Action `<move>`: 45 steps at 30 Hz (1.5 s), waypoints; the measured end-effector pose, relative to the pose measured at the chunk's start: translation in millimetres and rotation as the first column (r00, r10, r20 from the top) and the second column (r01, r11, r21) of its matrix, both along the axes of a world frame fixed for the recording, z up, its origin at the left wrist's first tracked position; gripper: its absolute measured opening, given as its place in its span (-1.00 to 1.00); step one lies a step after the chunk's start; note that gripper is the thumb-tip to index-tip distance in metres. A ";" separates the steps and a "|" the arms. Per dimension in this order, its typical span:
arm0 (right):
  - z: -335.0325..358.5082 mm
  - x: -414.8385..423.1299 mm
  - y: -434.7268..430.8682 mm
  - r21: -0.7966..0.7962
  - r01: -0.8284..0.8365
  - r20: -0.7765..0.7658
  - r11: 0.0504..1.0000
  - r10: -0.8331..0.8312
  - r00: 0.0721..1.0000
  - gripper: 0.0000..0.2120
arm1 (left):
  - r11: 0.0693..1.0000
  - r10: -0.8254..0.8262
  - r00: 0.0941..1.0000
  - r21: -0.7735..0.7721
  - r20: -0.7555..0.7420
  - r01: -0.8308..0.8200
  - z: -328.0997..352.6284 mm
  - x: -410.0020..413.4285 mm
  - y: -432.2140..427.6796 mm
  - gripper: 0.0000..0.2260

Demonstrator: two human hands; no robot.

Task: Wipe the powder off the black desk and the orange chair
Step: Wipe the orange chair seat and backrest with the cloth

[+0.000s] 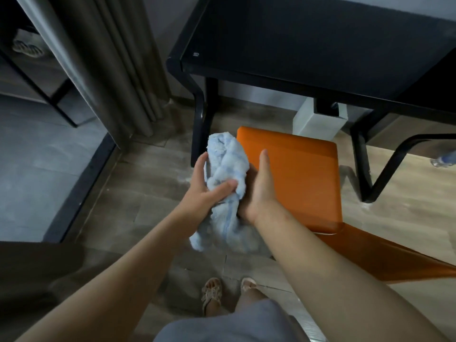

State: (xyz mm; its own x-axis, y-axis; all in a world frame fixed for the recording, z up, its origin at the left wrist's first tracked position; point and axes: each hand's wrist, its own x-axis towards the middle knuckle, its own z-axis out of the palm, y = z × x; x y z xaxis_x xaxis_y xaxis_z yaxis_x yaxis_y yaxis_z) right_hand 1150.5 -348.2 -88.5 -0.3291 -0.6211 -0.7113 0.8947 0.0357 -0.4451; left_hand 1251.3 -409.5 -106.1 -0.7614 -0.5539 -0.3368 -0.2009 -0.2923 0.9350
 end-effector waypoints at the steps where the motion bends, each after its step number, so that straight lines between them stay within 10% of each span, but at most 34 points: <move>1: -3.4 -3.4 0.1 0.015 0.018 0.008 1.000 -0.018 1.000 -0.30 | 1.000 0.018 0.999 -0.023 0.033 -0.017 -2.3 -4.4 -3.5 -0.27; 6: -17.1 -24.2 -4.3 0.054 -0.038 -0.078 0.998 0.042 0.996 -0.42 | 0.956 0.180 0.946 -0.273 0.269 -0.105 -7.8 -28.4 -26.7 -0.50; 10: -53.3 -60.4 0.0 0.403 -0.095 -0.330 0.910 0.241 0.912 -0.62 | 0.922 0.279 0.790 -0.381 0.546 -0.062 -25.3 -42.7 -60.0 -0.48; 14: -112.2 -98.1 12.7 0.724 -0.192 -0.329 0.662 0.576 0.748 -0.73 | 0.987 0.047 0.622 -0.130 0.782 0.089 -73.6 -59.5 -72.7 -0.41; 21: -190.1 -137.5 13.2 0.835 -0.414 -0.186 0.363 0.894 0.409 -0.77 | 0.971 -0.225 0.467 0.155 0.855 0.184 -160.6 -101.3 -44.8 -0.42; 30: -253.8 -114.1 13.0 0.777 -0.581 -0.067 0.242 0.950 0.306 -0.73 | 0.803 -0.317 0.161 0.175 0.934 0.570 -218.6 -132.9 -38.3 -0.62; 38: -289.5 -126.8 0.2 0.783 -0.564 -0.100 0.262 0.948 0.302 -0.91 | 0.896 -0.248 0.299 0.100 0.921 0.434 -284.8 -158.6 -68.8 -0.58; 45: -295.8 -133.9 4.5 0.821 -0.532 -0.059 0.206 0.958 0.280 -0.75 | 0.791 -0.393 0.309 0.146 0.866 0.595 -231.5 -110.1 -52.4 -0.64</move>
State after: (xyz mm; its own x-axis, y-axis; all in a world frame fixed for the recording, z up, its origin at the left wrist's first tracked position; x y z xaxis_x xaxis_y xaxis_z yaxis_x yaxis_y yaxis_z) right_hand 1016.6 -343.7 -384.3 -0.3301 -0.3018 -0.8944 -0.1241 0.9532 -0.2758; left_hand 1141.2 -462.0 -337.5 -0.3146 -0.2971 -0.9015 -0.9299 0.2870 0.2299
